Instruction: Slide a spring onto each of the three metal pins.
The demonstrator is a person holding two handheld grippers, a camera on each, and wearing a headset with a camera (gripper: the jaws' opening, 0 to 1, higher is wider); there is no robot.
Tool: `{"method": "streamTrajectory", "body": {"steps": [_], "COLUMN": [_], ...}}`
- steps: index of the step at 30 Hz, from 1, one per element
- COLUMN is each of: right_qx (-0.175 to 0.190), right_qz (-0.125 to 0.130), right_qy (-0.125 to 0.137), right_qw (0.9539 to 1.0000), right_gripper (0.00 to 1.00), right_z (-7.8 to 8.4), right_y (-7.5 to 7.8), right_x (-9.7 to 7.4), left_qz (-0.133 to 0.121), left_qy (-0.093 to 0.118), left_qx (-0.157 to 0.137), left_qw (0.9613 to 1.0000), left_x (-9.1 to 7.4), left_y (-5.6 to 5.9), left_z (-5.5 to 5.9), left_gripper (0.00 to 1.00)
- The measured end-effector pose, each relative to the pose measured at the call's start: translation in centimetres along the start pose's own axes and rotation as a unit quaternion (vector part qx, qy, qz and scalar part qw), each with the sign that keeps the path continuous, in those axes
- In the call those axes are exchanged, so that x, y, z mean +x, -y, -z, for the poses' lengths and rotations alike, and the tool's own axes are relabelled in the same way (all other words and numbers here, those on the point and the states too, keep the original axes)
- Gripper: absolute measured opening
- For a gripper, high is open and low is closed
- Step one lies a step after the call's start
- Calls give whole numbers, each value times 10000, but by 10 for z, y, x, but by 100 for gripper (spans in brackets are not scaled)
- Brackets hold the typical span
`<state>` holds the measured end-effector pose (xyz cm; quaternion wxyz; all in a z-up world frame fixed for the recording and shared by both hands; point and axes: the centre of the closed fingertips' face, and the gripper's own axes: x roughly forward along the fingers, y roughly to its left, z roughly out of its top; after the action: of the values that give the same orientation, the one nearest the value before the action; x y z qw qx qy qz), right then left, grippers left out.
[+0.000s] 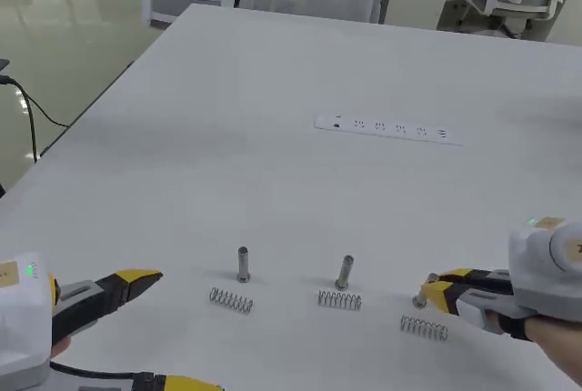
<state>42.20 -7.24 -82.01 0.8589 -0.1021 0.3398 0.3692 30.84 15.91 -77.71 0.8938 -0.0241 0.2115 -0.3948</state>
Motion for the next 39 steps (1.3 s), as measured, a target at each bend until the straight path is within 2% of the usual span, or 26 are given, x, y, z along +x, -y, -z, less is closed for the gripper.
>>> {"method": "streamTrajectory", "body": {"steps": [17, 23, 39], "right_qx": [68, 113, 40], "right_qz": [-18, -82, -84], "right_qy": [75, 59, 122], "right_qw": [9999, 9999, 9999], "right_gripper": [19, 26, 31], "right_z": [-3, -1, -2], "right_y": [-2, -5, -5], "right_x": [-2, -3, -12], "left_qz": [-5, -19, -40], "left_qy": [15, 30, 66], "left_qx": [-29, -30, -37], "left_qw": [10000, 10000, 10000], "left_x": [0, -1, -1], "left_y": [1, 0, -1], "left_z": [-1, -2, -4], "left_gripper": [93, 93, 93]}}
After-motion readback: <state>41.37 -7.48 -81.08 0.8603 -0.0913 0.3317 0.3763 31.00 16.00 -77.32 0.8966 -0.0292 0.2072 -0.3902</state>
